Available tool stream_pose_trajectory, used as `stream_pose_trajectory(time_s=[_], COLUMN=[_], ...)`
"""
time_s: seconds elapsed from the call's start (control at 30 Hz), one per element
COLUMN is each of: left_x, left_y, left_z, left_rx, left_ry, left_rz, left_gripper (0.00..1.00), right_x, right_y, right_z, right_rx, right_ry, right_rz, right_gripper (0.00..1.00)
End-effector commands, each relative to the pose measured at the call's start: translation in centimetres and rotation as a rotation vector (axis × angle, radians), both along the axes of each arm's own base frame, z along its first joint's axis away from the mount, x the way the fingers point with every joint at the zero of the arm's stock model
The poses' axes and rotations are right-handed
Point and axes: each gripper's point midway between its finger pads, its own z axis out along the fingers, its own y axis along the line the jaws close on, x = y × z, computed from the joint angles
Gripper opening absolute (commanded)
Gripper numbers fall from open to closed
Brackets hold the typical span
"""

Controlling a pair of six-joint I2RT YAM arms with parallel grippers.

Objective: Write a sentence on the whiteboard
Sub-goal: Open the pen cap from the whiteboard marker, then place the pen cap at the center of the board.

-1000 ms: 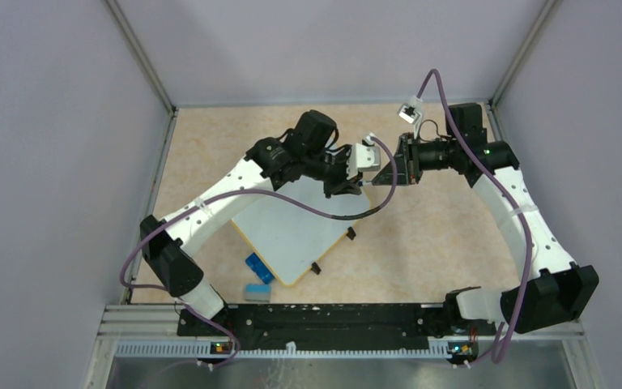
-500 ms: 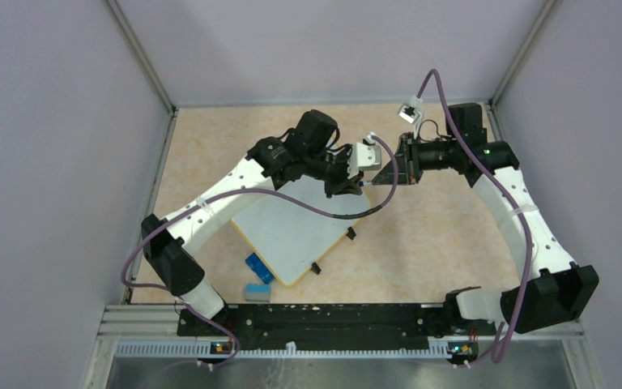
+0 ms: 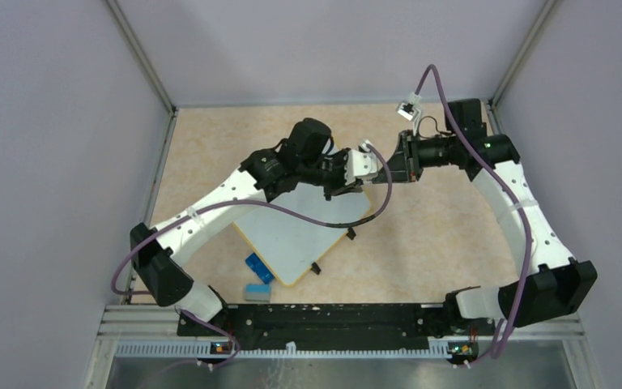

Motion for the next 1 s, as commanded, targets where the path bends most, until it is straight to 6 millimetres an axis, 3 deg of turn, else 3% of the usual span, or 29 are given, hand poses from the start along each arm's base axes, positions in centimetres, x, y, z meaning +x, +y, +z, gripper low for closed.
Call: stream_pose_trajectory(time_s=[0.0,0.23,0.33,0.47,0.6,0.7,0.77,0.87,0.97], left_x=[-1.0,-1.6,-1.7,-0.6,3.1,7.5,10.1,12.4,13.5], left_y=[3.7,5.0,5.1,5.8,8.5,14.0,18.6,24.4,30.6], left_z=[-2.7,-3.8,-3.2,0.6,5.7,7.8,7.5,4.6,1.1], left_rx=[0.125,0.162,0.148,0.021,-0.173,-0.324,-0.355,-0.289,-0.279], left_ry=[0.013,0.039,0.053,0.128,0.239,0.335,0.334,0.305,0.377], left_rz=[0.041,0.048,0.056,0.101,0.267,0.501,0.679,0.942,1.167], left_gripper=[0.0,0.0,0.0,0.0,0.0,0.0,0.0,0.01,0.0], right_x=[1.3,2.2,2.6,3.1,4.0,4.2,4.2,4.2,3.9], right_y=[-1.5,-3.5,-4.1,-4.3,-4.0,-3.1,-2.2,-0.9,0.3], right_z=[3.1,4.5,5.2,5.6,5.7,5.6,5.4,5.0,4.5], right_rx=[0.015,0.003,0.003,0.005,0.023,0.01,-0.002,0.004,-0.003], right_ry=[-0.128,-0.17,-0.195,-0.212,-0.232,-0.264,-0.283,-0.28,-0.285], right_rz=[-0.027,-0.067,-0.081,-0.092,-0.106,-0.101,-0.084,-0.045,-0.009], right_gripper=[0.0,0.0,0.0,0.0,0.0,0.0,0.0,0.0,0.0])
